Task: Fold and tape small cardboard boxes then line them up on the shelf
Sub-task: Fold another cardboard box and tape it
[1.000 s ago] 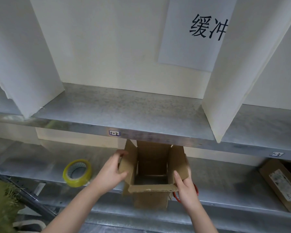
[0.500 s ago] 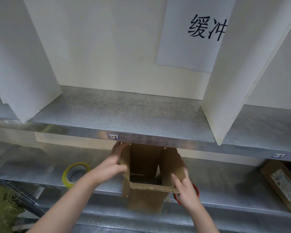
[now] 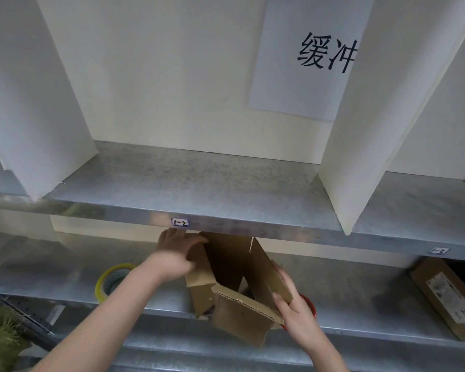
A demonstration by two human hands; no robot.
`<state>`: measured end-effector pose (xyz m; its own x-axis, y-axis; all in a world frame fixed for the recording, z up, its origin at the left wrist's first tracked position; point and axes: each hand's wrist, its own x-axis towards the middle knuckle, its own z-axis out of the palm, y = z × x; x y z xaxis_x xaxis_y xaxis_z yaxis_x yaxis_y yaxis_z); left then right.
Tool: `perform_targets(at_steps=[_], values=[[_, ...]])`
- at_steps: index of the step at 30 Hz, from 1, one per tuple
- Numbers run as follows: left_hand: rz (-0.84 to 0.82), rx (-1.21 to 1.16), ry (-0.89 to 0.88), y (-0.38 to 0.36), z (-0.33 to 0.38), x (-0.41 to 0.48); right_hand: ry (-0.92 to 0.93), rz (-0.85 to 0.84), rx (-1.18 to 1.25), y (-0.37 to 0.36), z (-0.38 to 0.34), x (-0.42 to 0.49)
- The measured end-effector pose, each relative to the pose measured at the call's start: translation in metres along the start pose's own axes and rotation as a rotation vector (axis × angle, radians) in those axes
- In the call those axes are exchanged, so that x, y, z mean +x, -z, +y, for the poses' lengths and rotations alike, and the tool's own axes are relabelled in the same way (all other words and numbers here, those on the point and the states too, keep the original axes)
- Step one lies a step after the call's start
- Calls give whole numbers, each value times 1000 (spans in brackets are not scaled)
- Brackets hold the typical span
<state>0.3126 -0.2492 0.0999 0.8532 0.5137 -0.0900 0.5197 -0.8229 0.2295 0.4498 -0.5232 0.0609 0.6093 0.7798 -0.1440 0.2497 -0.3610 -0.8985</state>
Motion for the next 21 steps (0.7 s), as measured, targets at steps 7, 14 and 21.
perform_targets(at_steps=[7, 14, 21], values=[[-134, -235, -52, 11, 4, 22, -14, -26, 38, -3, -2, -7], [64, -232, -69, -2, 11, 17, -39, -8, 172, 2, -4, -9], [16, -185, 58, 1, 11, 24, -65, -82, 170, 3, 1, -8]])
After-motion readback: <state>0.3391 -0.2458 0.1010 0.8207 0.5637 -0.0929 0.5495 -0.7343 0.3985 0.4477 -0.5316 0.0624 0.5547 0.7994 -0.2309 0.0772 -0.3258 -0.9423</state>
